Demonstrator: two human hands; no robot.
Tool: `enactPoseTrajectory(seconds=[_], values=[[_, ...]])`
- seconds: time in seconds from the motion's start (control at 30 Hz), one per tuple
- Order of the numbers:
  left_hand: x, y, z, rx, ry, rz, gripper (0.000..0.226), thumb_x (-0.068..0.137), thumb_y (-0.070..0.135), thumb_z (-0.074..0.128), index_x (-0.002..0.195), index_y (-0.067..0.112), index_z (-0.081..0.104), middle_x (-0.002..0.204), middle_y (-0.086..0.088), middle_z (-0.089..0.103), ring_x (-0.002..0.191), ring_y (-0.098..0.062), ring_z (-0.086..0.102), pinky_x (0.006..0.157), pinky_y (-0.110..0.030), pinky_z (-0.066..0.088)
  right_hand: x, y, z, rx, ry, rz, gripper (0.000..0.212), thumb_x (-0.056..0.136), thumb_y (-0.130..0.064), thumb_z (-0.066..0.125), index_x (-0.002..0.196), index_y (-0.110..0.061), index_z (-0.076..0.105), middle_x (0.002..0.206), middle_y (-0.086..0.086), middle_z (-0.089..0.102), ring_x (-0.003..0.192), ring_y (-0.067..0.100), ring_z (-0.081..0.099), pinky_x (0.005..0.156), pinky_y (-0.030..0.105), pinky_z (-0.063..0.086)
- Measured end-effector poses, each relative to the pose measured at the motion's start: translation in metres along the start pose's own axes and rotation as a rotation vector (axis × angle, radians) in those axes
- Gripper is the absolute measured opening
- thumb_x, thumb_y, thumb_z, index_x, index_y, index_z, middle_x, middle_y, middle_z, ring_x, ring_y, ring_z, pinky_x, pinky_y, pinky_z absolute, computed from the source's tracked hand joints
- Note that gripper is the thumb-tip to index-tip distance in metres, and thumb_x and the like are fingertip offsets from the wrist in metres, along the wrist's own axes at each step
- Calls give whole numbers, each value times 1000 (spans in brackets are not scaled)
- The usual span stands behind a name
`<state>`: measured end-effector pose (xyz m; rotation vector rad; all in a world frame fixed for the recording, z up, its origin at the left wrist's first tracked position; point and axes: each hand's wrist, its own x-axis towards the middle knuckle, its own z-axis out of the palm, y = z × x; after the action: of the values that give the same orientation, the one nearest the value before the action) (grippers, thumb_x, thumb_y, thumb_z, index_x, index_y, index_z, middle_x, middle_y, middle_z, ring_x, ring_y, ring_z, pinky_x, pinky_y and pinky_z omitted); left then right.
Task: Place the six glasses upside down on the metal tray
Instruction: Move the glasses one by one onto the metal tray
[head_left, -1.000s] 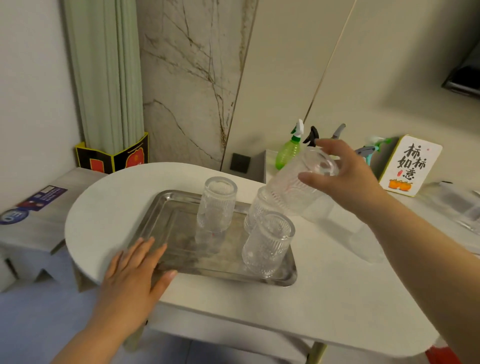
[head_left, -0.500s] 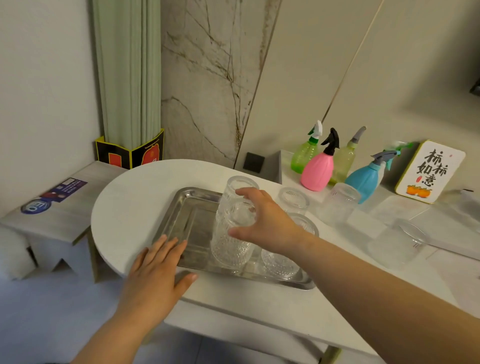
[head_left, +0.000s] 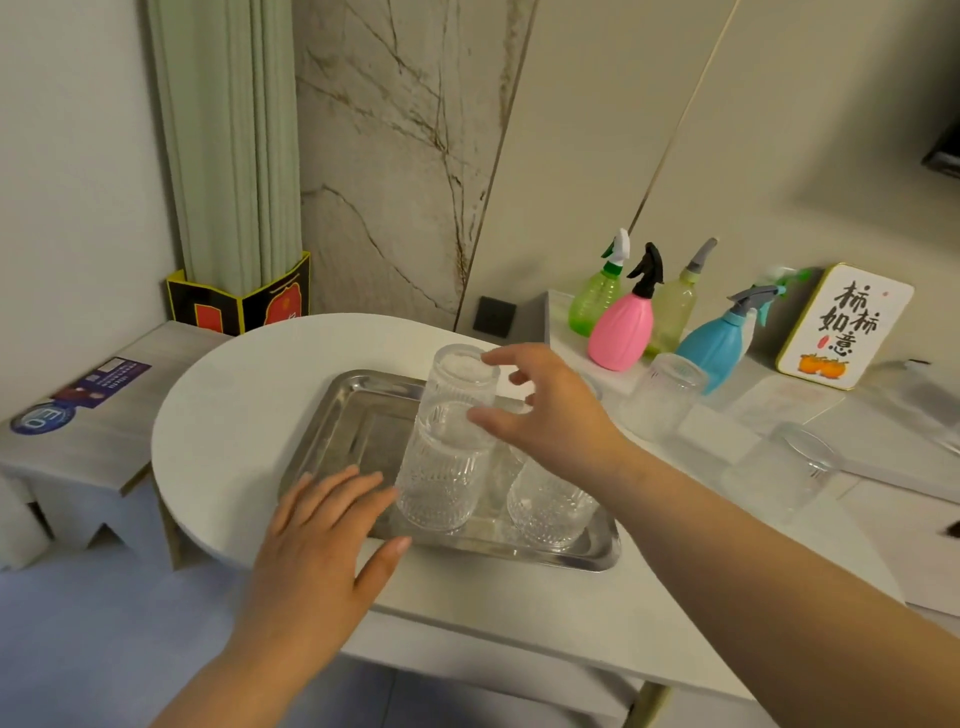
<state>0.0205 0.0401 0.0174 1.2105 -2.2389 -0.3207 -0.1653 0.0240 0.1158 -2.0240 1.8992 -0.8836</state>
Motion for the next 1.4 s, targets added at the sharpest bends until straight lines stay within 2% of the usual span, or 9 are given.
enactPoseTrajectory(seconds=[0.13,0.23,0.3,0.47,0.67,0.77,0.87,1.2,1.4], values=[[-6,19,16,-11,-21,213,68,93,50,13,92,13,70,95,-2,73,100,-11,45,96,-18,25,-15,32,-34,-74,211,33,29,77,-20,65,104,-15,60,110,1,59,87,9,46,68,14,36],[-8,29,35,18,-79,310,68,93,47,11,88,16,71,93,-1,74,98,-10,45,89,-24,33,-30,72,-58,-164,286,160,25,78,-18,63,103,-13,61,112,5,60,94,17,49,79,26,39],[-9,34,46,49,-126,322,69,93,46,8,91,16,71,97,-1,74,101,-10,44,97,-20,24,-40,102,-73,-236,323,264,27,79,-17,62,105,-11,59,119,10,57,108,25,48,87,33,37],[-11,44,61,149,-188,261,71,94,48,7,103,10,67,108,-8,70,109,-14,42,104,-26,13,-62,172,-110,-368,405,585,50,79,-23,62,125,-11,44,141,16,35,129,35,27,108,43,24],[-11,46,67,214,-121,285,66,94,48,11,112,6,59,113,-12,67,114,-15,40,110,-24,7,-65,221,-133,-238,466,804,80,77,-33,64,139,-15,17,152,13,12,138,35,10,111,50,17],[-10,42,71,217,-78,319,60,94,49,12,117,9,51,116,-12,65,136,-1,16,112,-22,5,-57,230,-136,-158,406,821,85,76,-32,65,140,-17,12,152,12,13,137,35,13,110,52,20],[-7,39,73,234,-44,346,54,93,49,13,117,12,45,113,-11,66,137,6,-2,113,-20,3,-47,234,-135,-98,350,832,82,77,-30,65,139,-17,15,148,14,23,132,37,27,105,52,30],[-8,39,67,187,-29,344,54,93,50,12,116,13,44,112,-12,67,137,8,-2,112,-18,3,-50,220,-144,-110,176,909,78,73,-28,69,135,-16,23,139,18,33,117,39,44,95,50,46],[-14,32,54,92,-55,302,57,92,54,12,114,16,49,115,-10,64,134,5,15,111,-16,2,-51,186,-153,-111,231,784,75,69,-26,73,131,-17,31,136,16,40,110,32,47,85,44,46]])
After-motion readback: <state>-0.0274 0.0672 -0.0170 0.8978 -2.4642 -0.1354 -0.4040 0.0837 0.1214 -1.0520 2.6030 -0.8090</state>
